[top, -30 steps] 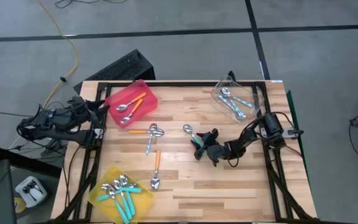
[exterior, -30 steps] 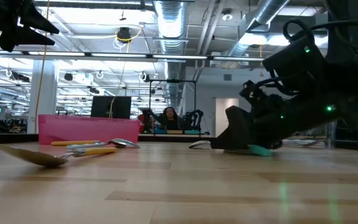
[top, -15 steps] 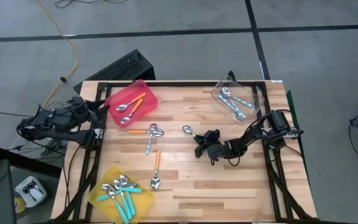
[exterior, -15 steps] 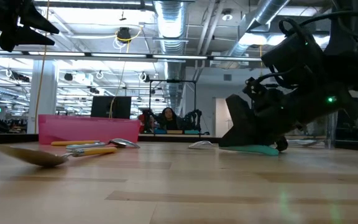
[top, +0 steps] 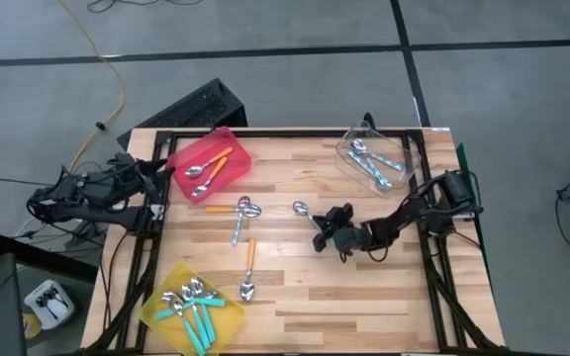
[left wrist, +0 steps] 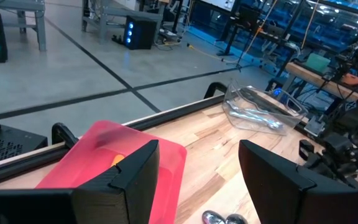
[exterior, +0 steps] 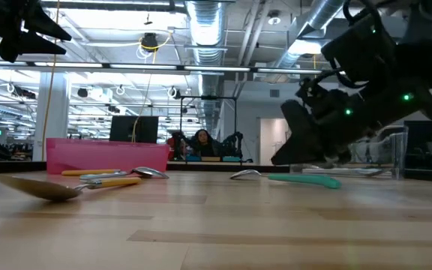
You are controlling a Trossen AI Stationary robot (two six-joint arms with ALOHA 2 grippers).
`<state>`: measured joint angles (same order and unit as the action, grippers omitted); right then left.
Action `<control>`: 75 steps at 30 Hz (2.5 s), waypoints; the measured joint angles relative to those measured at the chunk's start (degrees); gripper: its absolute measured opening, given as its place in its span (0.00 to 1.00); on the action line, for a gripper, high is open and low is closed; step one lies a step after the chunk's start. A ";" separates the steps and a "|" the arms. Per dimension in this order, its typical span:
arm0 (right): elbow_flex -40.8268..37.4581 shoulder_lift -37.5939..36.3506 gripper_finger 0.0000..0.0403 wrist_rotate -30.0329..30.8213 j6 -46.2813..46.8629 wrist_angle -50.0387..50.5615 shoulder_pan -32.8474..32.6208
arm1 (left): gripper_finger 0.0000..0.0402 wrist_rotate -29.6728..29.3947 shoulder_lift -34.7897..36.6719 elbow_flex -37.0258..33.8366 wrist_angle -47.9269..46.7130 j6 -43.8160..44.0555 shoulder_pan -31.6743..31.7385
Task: Sort silverware by color (type)
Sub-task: Put the light blue spoon into the yellow bin
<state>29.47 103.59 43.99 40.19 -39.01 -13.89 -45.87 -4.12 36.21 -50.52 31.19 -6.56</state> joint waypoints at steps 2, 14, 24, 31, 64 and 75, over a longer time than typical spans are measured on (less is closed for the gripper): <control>0.00 -1.66 0.06 0.08 -1.14 2.67 -0.32 | 0.51 0.00 0.00 0.00 0.00 0.00 0.00; 0.11 -14.59 0.40 -2.13 -5.06 21.06 -5.46 | 0.51 0.03 0.00 0.00 0.00 0.00 0.00; 0.13 -6.93 0.68 -1.62 6.62 23.13 -8.72 | 0.51 0.02 0.00 0.00 0.00 0.01 -0.01; 0.37 -0.69 0.67 1.74 13.72 22.13 -9.19 | 0.51 0.02 0.00 0.00 0.00 0.01 0.01; 9.34 -6.30 0.26 9.10 3.59 25.43 -9.88 | 0.51 0.03 0.02 0.01 -0.08 0.05 0.01; 19.97 -7.58 0.26 10.47 -15.73 20.77 -9.21 | 0.51 0.00 0.02 0.02 -0.07 0.07 -0.01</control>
<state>49.44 96.01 54.46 24.46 -18.24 -23.10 -45.86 -4.10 36.23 -50.59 31.27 -6.56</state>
